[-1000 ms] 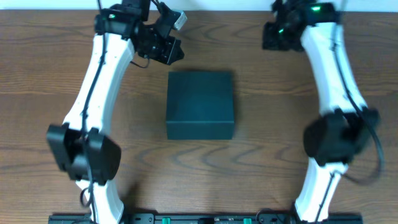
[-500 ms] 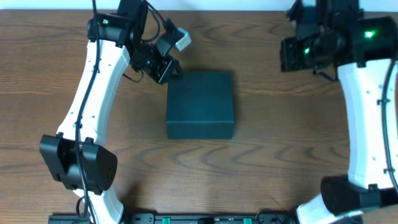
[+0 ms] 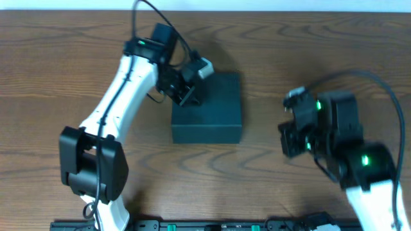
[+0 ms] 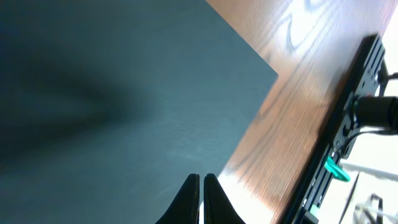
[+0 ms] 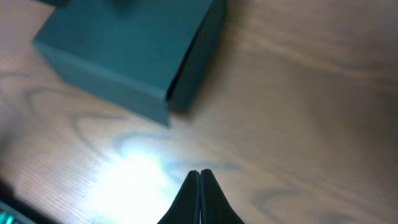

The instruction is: Pack container

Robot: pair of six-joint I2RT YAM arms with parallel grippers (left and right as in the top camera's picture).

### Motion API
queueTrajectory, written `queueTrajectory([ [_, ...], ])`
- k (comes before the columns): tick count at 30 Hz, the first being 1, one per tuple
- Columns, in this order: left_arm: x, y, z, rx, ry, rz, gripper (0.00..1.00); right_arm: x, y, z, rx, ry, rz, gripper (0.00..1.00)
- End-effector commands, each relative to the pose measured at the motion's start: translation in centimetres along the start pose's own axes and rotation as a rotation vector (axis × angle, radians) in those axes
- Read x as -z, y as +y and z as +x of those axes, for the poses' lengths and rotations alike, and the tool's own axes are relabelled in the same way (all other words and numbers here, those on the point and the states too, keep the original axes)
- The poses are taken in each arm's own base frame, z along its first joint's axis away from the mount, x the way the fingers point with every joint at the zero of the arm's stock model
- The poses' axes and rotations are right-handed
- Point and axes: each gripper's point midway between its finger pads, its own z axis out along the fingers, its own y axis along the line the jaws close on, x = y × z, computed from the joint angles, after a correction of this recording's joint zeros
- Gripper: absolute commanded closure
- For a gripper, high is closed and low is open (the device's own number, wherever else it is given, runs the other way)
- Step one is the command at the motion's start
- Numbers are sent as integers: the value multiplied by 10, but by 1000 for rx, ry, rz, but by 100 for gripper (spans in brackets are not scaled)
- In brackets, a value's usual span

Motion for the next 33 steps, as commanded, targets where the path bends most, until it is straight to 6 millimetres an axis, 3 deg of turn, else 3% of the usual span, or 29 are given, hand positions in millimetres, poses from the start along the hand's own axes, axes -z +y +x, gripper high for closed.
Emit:
queueTrajectory([
  [1,-16,-11,6,-11,64,-28,94,-19,23,34,-80,53,-147,98],
  [5,-23,-13,-2,-2,59,-56,94,-44,39,54,-147,90,-279,99],
  [12,-32,-2,-10,31,11,-84,94,-75,42,70,-177,103,-326,99],
  [19,-55,5,14,83,50,-63,94,-94,57,79,-182,109,-364,98],
  [24,-65,9,26,95,67,-58,94,-108,72,75,-163,82,-374,99],
  [33,-71,11,35,102,82,-54,94,-154,84,76,-206,94,-243,98],
])
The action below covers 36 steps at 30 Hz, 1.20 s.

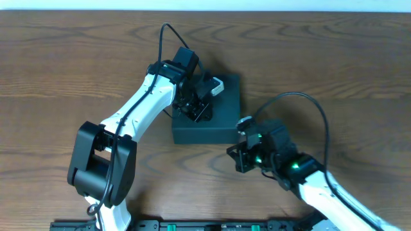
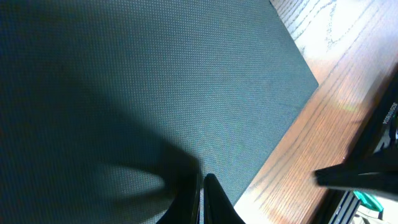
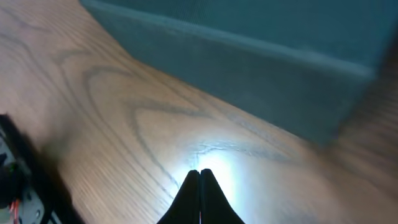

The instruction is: Pack container

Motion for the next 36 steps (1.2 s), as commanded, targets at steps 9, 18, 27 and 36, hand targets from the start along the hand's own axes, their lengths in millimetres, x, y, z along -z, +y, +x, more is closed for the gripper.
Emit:
queueTrajectory([
  [9,-7,4,17,30,52,-11,94,-50,-26,-2,-195,-78,195,98],
  [18,-7,4,17,31,54,-11,94,-65,-36,-10,-212,-128,224,98],
  [27,-6,4,18,31,56,-11,94,-64,-40,-21,-261,-190,245,99],
  [36,-1,0,20,41,63,-1,94,-60,20,-7,-170,-41,-57,99],
])
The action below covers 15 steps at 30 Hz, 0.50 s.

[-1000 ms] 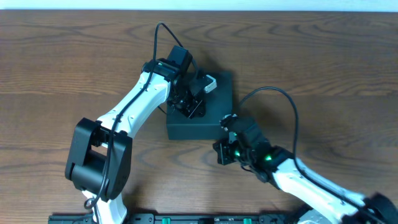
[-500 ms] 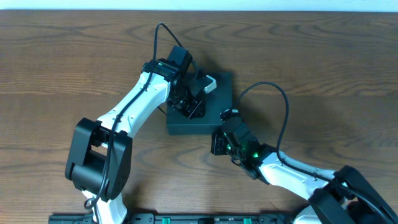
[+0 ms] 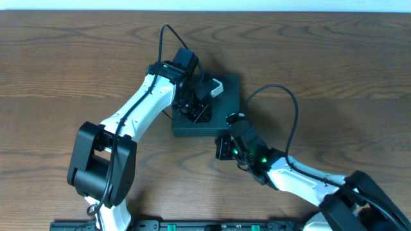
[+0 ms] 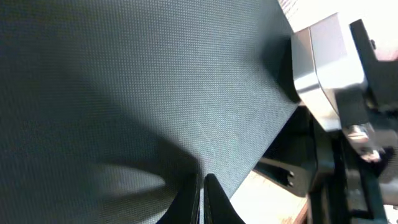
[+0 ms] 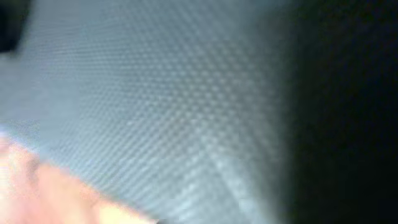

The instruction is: Pack container

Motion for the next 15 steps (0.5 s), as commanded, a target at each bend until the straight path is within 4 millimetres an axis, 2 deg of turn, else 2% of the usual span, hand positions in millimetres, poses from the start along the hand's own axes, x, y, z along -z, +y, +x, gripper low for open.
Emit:
queueTrajectory([
  [1,1,0,12,22,35,-9,94,15,38,11,80,68,-176,98],
  [5,22,-10,-2,-10,-23,-27,94,43,59,-8,165,-21,-242,98],
  [8,49,-22,-17,-42,-103,-59,94,70,66,-29,205,-122,-254,98],
  [12,115,-38,-36,-35,-273,-165,94,120,46,-69,218,-323,-162,98],
  [15,158,-50,-36,-36,-381,-236,94,149,30,-82,250,-401,-112,98],
])
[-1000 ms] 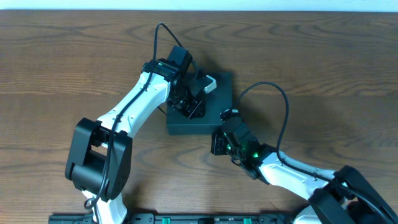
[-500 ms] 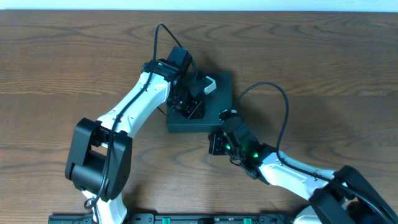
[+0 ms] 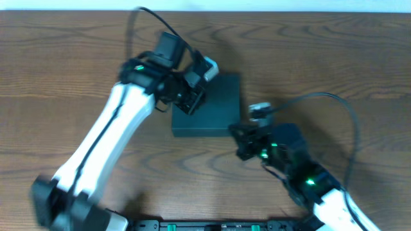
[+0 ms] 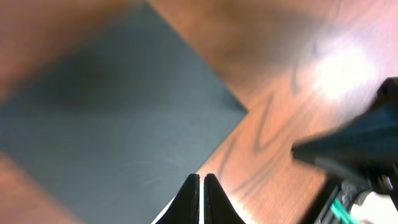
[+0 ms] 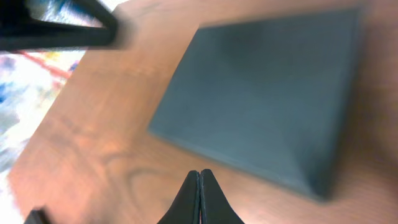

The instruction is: Pack container

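Note:
A dark teal-grey closed box, the container (image 3: 209, 109), lies on the wooden table; it also shows as the box (image 4: 106, 124) in the left wrist view and the box (image 5: 267, 106) in the right wrist view. My left gripper (image 3: 191, 102) hovers above the box's left part, shut and empty, seen up close as the left gripper (image 4: 202, 186). My right gripper (image 3: 243, 142) is lifted off the box's front right corner, shut and empty, its tips over bare wood as the right gripper (image 5: 200, 190).
The wooden table (image 3: 334, 70) stretches to both sides of the box. A black rail with green clips (image 3: 212, 224) runs along the table's front edge. Cables loop from both arms.
Both grippers have risen away from the box. The left one was pressed close on the lid and is now higher; the right one was tight against the box's front and now stands back to the right.
At first my left gripper was over the box's left edge and my right one far off to the right. Then the left was down on the lid while the right came up to the box's front. Then the right was against the box. Now both are lifted clear.

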Robot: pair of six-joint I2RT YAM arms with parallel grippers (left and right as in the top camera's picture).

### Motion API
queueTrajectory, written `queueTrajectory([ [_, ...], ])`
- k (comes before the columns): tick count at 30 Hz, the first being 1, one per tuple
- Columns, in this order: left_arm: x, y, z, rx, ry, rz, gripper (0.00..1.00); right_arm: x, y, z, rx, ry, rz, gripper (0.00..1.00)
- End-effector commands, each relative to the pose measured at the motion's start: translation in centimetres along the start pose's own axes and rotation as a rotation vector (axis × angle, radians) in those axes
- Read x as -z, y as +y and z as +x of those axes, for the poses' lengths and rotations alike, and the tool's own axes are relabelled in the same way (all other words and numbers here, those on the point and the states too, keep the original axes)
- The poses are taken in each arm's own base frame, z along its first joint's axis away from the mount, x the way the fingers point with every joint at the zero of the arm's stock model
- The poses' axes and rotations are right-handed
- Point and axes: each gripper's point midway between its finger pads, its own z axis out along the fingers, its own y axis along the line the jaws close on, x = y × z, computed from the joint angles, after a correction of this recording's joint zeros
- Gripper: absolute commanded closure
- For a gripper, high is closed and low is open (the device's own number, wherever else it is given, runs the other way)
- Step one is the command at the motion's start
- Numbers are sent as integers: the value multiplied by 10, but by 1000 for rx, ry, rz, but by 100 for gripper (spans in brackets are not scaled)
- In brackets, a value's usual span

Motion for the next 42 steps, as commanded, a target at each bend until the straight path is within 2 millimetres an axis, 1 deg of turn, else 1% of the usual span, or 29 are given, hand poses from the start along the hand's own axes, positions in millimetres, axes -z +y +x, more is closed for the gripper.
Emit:
queueTrajectory([
  [1,55,-3,-14,20,-127,-116,94,26,-21,-20,92,-88,85,98],
  [3,80,-9,-11,5,-170,-165,94,41,-30,-23,93,-106,119,98],
  [4,93,-12,-8,-3,-189,-191,94,48,-33,-23,95,-112,131,98],
  [5,109,-20,-2,-11,-211,-210,94,57,-34,-22,106,-115,134,98],
  [6,118,-26,2,-17,-223,-212,94,62,-35,-21,115,-117,134,94],
  [7,125,-31,6,-21,-232,-213,94,66,-34,-21,121,-121,132,86],
  [8,132,-36,10,-23,-240,-214,89,68,-34,-21,121,-124,131,77],
  [9,137,-40,14,-13,-247,-213,76,70,-33,-21,121,-129,130,66],
  [10,143,-44,20,4,-253,-211,60,71,-32,-22,123,-135,128,48],
  [11,147,-47,23,19,-257,-210,51,72,-32,-22,124,-137,127,30],
  [12,151,-50,28,38,-260,-208,2,71,-32,-23,123,-138,127,11],
  [13,153,-52,31,49,-261,-206,5,71,-32,-22,123,-136,127,1],
  [16,157,-56,40,73,-249,-202,5,71,-32,-22,122,-135,128,1],
  [20,156,-56,42,83,-241,-199,5,71,-34,-18,117,-118,134,1],
  [34,156,-56,42,84,-240,-199,5,73,-55,32,47,80,211,1],
  [38,156,-57,42,82,-242,-199,5,75,-59,42,32,121,227,1],
  [41,165,-48,59,110,-214,-276,5,76,-60,44,29,131,230,1],
  [42,170,-49,63,113,-223,-284,5,76,-60,44,29,131,230,1],
])
